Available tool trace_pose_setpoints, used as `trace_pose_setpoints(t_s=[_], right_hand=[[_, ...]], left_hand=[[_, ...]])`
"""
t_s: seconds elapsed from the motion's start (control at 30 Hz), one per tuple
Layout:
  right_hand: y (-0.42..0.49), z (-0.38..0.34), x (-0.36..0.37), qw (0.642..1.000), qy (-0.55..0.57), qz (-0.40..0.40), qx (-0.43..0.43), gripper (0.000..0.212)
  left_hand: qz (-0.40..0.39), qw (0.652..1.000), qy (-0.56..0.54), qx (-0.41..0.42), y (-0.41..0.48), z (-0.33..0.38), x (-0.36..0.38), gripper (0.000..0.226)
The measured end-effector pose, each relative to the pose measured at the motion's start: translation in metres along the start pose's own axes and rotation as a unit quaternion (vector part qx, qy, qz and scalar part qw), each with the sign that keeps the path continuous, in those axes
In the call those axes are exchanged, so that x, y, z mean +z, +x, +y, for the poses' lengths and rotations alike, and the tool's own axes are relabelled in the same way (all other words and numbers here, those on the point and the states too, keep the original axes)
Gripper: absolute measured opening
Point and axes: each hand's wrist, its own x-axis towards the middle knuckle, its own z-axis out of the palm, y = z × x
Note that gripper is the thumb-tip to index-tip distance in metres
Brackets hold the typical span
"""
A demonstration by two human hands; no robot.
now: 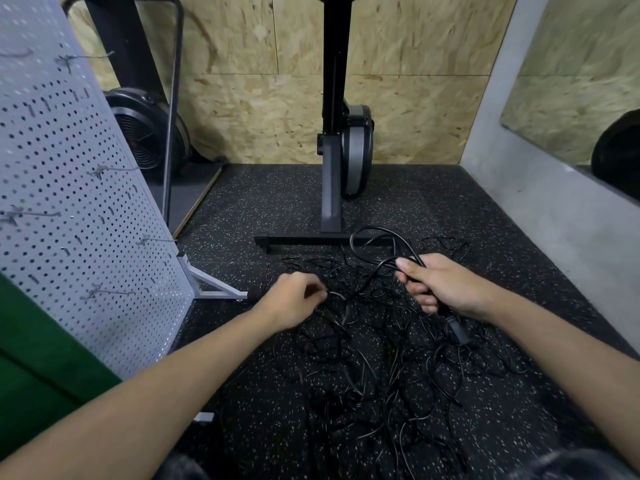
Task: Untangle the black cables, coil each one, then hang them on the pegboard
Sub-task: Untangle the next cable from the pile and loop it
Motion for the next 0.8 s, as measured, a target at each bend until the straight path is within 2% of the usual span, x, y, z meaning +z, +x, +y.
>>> trace_pose_setpoints(t_s=[0.1, 0.13, 0.37, 0.5, 0.6, 0.73, 0.8], right_hand=[[0.001, 0.001, 0.005, 1.0, 0.025, -0.015, -0.004, 0.033], [0.001, 0.001, 0.007, 0.999, 0.03, -0.02, -0.005, 0.032], [0.003, 0.002, 0.012, 0.998, 0.065, -0.016, -0.02, 0.033], [0.002, 0.001, 0.011, 0.998, 0.062, -0.011, -0.025, 0.033], [0.001, 0.003, 0.013, 0.999, 0.037, -0.025, -0.018, 0.033], [0.0, 0.001, 0.016, 0.999, 0.005, -0.027, -0.021, 0.032], [0.0, 0.0, 0.016, 0.999, 0.002, -0.025, -0.024, 0.032]], left_hand=[[-0.069, 0.992, -0.018, 0.107, -0.004, 0.01, 0.004, 0.041], [-0.086, 0.988, -0.025, 0.128, -0.003, 0.011, 0.007, 0.041], [-0.098, 0.981, -0.062, 0.155, -0.002, 0.023, 0.019, 0.018], [-0.122, 0.981, -0.075, 0.133, -0.002, 0.025, 0.015, 0.014], [-0.143, 0.985, -0.054, 0.084, -0.002, 0.025, 0.013, 0.019], [-0.197, 0.962, -0.185, -0.027, -0.003, 0.018, 0.015, 0.02], [-0.197, 0.954, -0.221, -0.053, -0.003, 0.015, 0.015, 0.016]])
